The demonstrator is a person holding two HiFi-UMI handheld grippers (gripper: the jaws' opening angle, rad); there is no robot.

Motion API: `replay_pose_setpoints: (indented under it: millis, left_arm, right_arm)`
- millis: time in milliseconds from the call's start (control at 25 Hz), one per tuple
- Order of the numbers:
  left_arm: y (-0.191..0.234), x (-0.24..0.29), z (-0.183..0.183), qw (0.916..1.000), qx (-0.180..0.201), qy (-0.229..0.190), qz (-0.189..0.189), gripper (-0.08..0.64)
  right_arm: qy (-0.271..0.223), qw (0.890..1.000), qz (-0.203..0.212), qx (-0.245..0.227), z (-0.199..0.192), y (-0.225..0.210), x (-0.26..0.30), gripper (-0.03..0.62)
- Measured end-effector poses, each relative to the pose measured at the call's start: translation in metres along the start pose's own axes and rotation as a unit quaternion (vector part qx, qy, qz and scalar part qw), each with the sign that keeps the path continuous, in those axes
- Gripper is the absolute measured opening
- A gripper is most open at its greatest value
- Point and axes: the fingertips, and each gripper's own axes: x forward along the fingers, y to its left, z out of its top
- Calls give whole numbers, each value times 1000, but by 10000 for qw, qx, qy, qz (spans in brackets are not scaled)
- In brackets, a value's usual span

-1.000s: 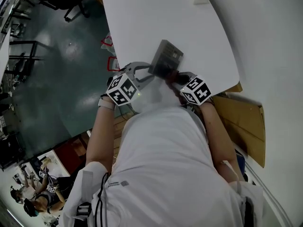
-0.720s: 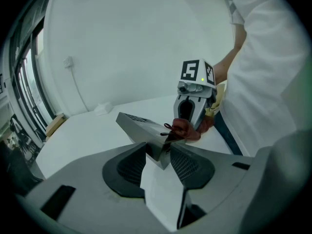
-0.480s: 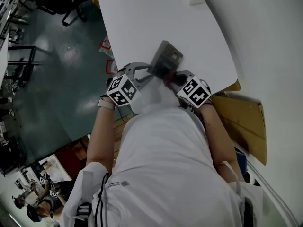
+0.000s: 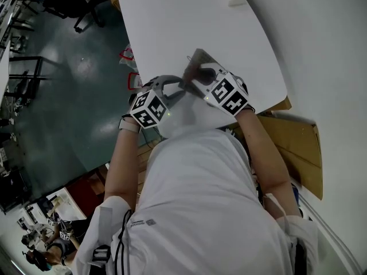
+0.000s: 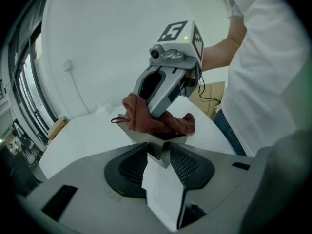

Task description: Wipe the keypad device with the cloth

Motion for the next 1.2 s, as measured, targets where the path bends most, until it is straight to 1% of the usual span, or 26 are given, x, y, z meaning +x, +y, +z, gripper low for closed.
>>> replay_pose_setpoints:
  millis: [120,440,760,1000,1200]
  left_arm:
    - [-1,0,2,10000,27,9,-1,147]
    - [0,0,0,10000,-46,-46,8,147]
    - [0,0,-1,9999,-72,-95,11,147]
    - [-2,-1,0,9999,-94,-140,24,147]
    - [-3,-1,0,9998,-103,-163,-8,147]
  right_arm:
    - [55,9999,58,139,-6,4,3,78]
    - [-345,9967,-77,731,-16,-4,2,78]
    - [-121,9936,6,1122,-39,-3,1,78]
    - [-53,9881,94,1536,-54,-1,-2,78]
    - [57,9862,101,1652,-67,0,-5,78]
